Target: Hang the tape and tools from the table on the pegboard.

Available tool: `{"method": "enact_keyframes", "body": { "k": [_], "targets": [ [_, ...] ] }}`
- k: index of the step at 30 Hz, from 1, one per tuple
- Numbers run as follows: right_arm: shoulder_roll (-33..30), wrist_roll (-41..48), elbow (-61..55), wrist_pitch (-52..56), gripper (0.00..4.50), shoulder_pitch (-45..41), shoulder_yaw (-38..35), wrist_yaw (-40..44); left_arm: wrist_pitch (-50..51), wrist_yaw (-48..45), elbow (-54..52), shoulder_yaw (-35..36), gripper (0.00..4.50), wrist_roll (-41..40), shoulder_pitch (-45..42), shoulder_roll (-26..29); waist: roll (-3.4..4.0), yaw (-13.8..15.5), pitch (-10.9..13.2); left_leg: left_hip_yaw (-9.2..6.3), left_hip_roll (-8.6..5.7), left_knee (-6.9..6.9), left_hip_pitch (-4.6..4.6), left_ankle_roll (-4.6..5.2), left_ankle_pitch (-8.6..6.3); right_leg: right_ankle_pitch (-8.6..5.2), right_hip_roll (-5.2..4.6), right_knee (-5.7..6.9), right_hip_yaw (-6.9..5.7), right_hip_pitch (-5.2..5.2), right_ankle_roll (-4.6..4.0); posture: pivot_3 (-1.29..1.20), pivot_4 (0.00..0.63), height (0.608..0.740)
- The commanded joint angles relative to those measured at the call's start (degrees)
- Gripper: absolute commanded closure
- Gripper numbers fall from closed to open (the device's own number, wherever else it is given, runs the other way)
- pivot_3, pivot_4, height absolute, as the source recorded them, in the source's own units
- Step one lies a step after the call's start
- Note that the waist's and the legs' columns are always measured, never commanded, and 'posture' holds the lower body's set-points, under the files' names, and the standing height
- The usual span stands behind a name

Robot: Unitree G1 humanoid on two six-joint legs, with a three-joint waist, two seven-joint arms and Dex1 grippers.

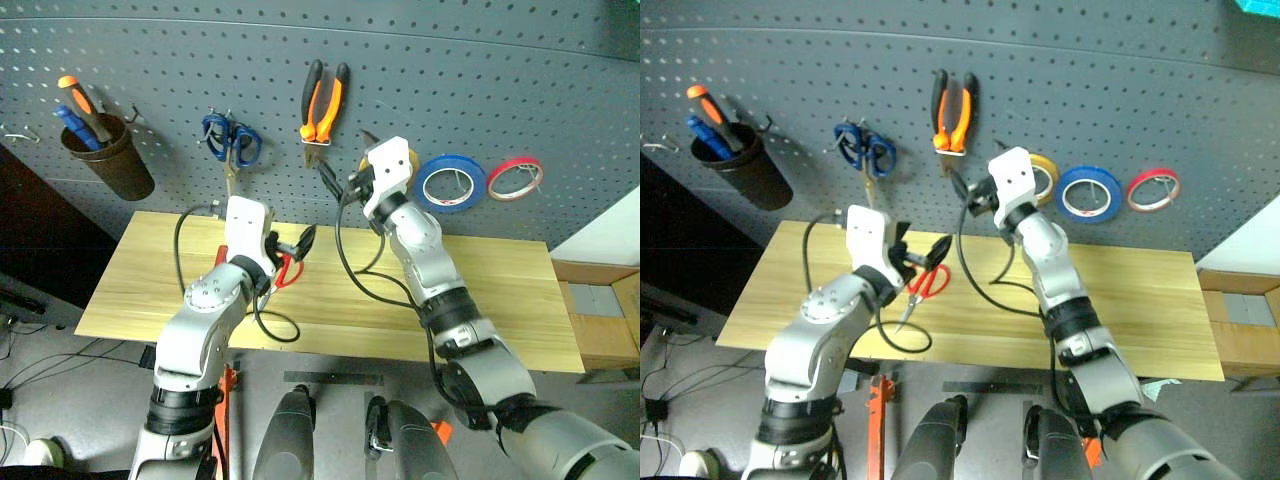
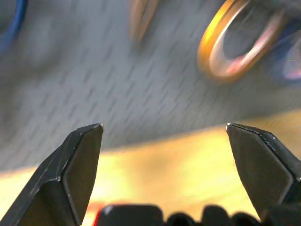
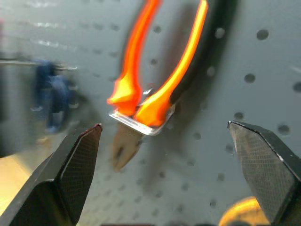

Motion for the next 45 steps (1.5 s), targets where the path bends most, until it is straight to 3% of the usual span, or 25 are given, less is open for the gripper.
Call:
{"method": "enact_keyframes", "body": {
  "k": [1, 5, 9, 21, 24, 35, 39, 45],
  "targets": [
    [-4.11, 5.97, -21.19, 14.34, 0.03, 8.47, 6.54, 8.98, -3.44, 1.19, 4.36, -2.21, 0.00, 5.03, 4.04, 1.32, 0.05, -0.15, 0.02, 0.02, 0.00, -0.01, 0.03, -0.02, -0.04, -0.01, -0.04, -0.01, 0.03, 0.00, 0.01, 0.25, 0.295, 0.740],
    [-10.54, 9.23, -31.47, 22.28, 0.03, 17.02, 9.74, 14.85, -3.88, 2.71, 11.40, -1.72, 0.00, 7.80, 5.68, 1.58, 0.15, -0.24, 0.09, -0.05, 0.00, 0.01, 0.02, -0.03, -0.04, -0.05, -0.01, -0.06, -0.11, -0.02, -0.03, 0.24, 0.299, 0.740],
    [-15.39, 8.66, -32.76, 20.70, 0.03, 23.48, 13.83, 20.55, -3.23, 2.72, 16.25, -0.27, 0.00, 8.67, 8.36, 2.53, 0.16, -0.51, 0.10, -0.05, 0.03, 0.07, 0.11, -0.02, -0.02, -0.06, -0.03, -0.04, -0.16, 0.05, -0.04, 0.22, 0.310, 0.740],
    [-11.72, 8.07, -31.13, 22.18, 0.03, 23.75, 16.35, 20.25, -5.41, -1.56, 26.97, 0.50, 0.00, 8.74, 4.80, 3.61, 0.17, -1.27, 0.42, 0.00, 0.10, -0.04, 0.05, -0.04, -0.04, -0.13, -0.03, -0.21, -0.18, 0.02, -0.12, 0.23, 0.329, 0.740],
    [-11.21, 7.99, -30.63, 22.33, 0.00, 23.31, 16.14, 20.16, -5.53, -3.23, 29.17, -0.48, 0.62, 8.87, 3.45, 3.65, 0.18, -1.27, 0.43, 0.03, 0.11, -0.05, 0.04, -0.04, -0.04, -0.09, -0.06, -0.34, -0.17, 0.05, -0.06, 0.23, 0.331, 0.740],
    [-10.91, 7.47, -29.04, 21.32, 0.00, 23.18, 15.14, 19.49, -5.80, -5.19, 29.20, -0.85, 4.25, 9.75, 2.45, 4.17, 0.18, -1.31, 0.43, 0.05, 0.12, -0.18, 0.03, -0.05, -0.05, -0.07, -0.04, -0.49, -0.17, 0.05, -0.03, 0.23, 0.323, 0.740],
    [-11.10, 7.15, -28.64, 20.75, 0.00, 22.98, 14.84, 19.26, -5.61, -5.02, 28.09, -0.67, 4.25, 9.82, 2.35, 4.21, 0.18, -1.31, 0.43, 0.05, 0.12, -0.18, 0.03, -0.05, -0.05, -0.07, -0.04, -0.50, -0.16, 0.05, -0.03, 0.24, 0.312, 0.740],
    [-10.94, 8.63, -30.45, 19.86, 0.00, 23.92, 11.60, 17.42, -5.41, 0.92, 13.75, 2.81, 4.25, 10.10, 8.68, 1.85, 0.15, -1.25, 0.44, 0.06, 0.19, -0.19, -0.04, -0.11, -0.09, -0.06, -0.05, -0.61, -0.16, 0.04, -0.02, 0.25, 0.288, 0.740]
  ]
}}
